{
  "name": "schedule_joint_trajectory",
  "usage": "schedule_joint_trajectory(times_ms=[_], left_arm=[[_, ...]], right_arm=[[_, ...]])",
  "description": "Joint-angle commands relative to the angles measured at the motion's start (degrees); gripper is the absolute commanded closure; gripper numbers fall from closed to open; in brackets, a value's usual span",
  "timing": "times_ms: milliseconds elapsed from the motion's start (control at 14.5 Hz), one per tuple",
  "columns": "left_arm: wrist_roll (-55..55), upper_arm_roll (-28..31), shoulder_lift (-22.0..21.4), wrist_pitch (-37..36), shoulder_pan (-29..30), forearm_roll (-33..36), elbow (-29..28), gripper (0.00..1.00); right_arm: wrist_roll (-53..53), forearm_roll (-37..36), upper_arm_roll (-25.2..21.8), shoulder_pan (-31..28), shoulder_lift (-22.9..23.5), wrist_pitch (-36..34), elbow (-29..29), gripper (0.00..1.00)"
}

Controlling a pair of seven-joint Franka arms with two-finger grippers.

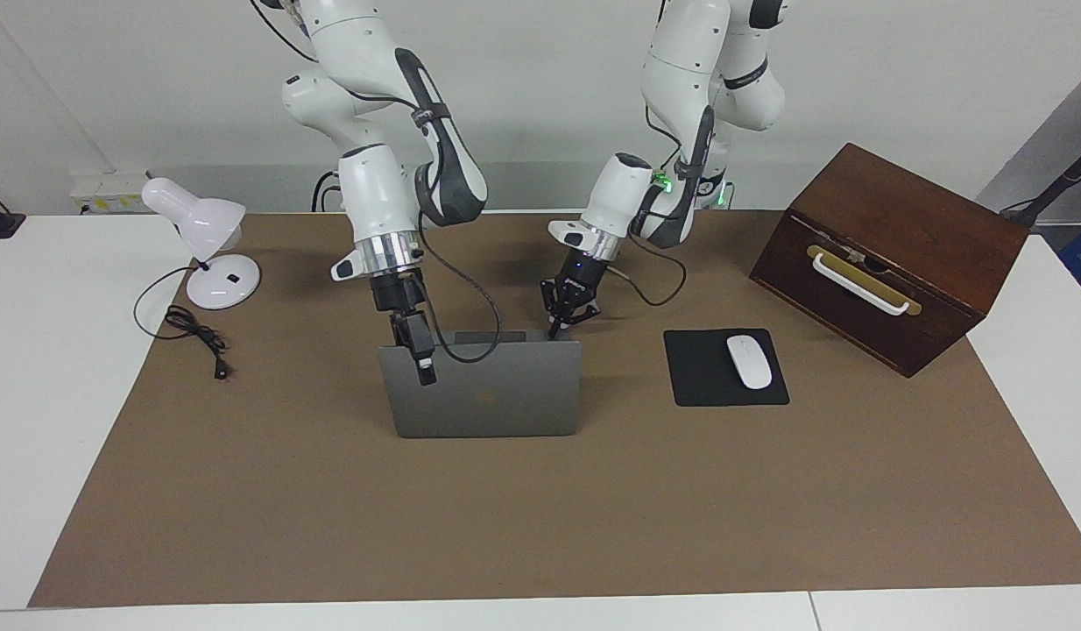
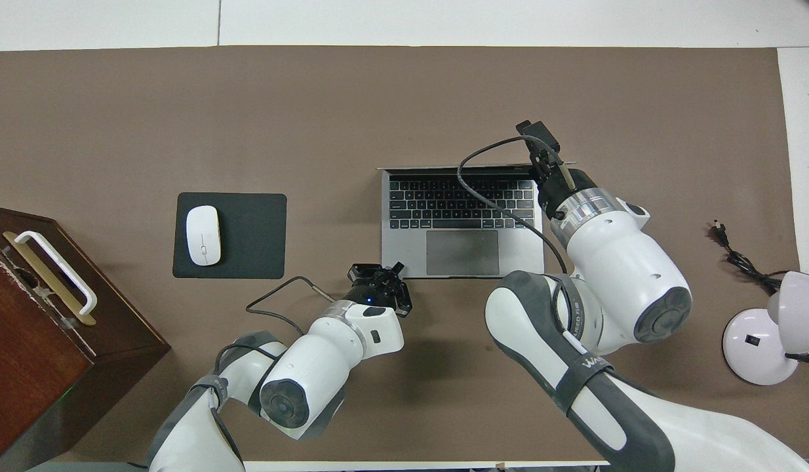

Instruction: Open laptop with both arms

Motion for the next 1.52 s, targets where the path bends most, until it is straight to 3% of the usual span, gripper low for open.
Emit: schedule_joint_trajectory(times_ms=[0,690,897,1103,1241,1448], left_arm=[[0.7,0.2,1.6,1.4,0.2,0.6,1.2,1.0],[0.7,0.2,2.1,1.4,0.1,0.6,1.7,1.0],[0.8,0.2,2.5,1.4,0.0,0.5,1.7,1.0],[0.8,0.2,2.7,1.4,0.0,0.5,1.7,1.0],[0.8,0.2,2.7,1.4,0.0,0.5,1.7,1.0],[0.8,0.2,2.7,1.4,0.0,0.5,1.7,1.0]], right_arm=[[-3.2,0.6,0.3,-2.0,1.6,-2.2,3.6,0.0],[-6.4,0.5,0.3,-3.2,2.8,-5.1,6.3,0.0],[-29.5,0.5,0.3,-9.4,1.6,-14.1,6.3,0.0],[-48.7,0.6,0.0,-16.8,-2.1,-30.6,9.0,0.0],[-50.0,0.5,-0.2,-19.3,-4.3,-37.5,9.2,0.0],[-50.0,0.4,-0.4,-20.5,-5.5,-40.6,9.1,0.0]])
